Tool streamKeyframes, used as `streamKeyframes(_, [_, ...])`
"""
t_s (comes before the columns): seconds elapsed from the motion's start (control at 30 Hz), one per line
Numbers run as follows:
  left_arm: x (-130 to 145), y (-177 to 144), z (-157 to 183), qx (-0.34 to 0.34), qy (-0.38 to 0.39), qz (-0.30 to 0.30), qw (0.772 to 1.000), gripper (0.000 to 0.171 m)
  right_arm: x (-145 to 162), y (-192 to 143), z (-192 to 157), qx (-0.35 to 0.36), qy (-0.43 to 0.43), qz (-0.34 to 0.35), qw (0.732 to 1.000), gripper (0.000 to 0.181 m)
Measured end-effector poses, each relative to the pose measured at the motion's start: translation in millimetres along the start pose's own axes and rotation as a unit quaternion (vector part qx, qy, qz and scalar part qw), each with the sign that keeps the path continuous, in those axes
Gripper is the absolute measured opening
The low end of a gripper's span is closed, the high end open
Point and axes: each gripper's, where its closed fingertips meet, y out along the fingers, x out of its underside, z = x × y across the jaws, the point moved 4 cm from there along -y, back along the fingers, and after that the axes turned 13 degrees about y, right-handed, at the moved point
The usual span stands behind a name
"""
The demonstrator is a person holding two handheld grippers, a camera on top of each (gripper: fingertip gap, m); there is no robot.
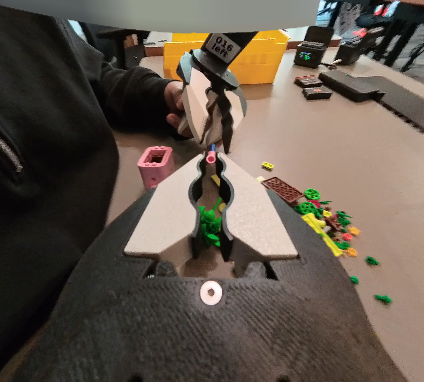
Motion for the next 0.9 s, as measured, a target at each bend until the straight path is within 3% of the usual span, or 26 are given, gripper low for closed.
streamKeyframes(0.17, [2.3, 3.6, 12.1, 0.0, 0.087, -0.021, 0.996, 0.005, 4.2, 1.4, -2.4, -0.117, 0.148, 0.001, 0.982, 0.006])
streamKeyframes(0.27, [4.9, 5.6, 14.7, 0.0, 0.101, -0.032, 0.994, 0.003, 8.0, 2.3, -2.0, -0.15, 0.189, -0.004, 0.97, 0.006])
streamKeyframes(0.4, [9.2, 7.9, 16.6, 0.009, 0.101, -0.044, 0.994, 0.011, 8.2, 4.5, -5.6, -0.17, 0.204, -0.007, 0.964, 0.006])
streamKeyframes(0.5, [8.9, 7.8, 18.3, 0.013, 0.105, -0.043, 0.993, 0.004, 8.0, 4.0, -4.9, -0.168, 0.204, -0.006, 0.965, 0.006])
streamKeyframes(0.9, [9.7, 8.0, 18.4, 0.036, 0.072, -0.034, 0.996, 0.005, 8.7, 3.2, -5.6, -0.176, 0.216, -0.012, 0.96, 0.006])
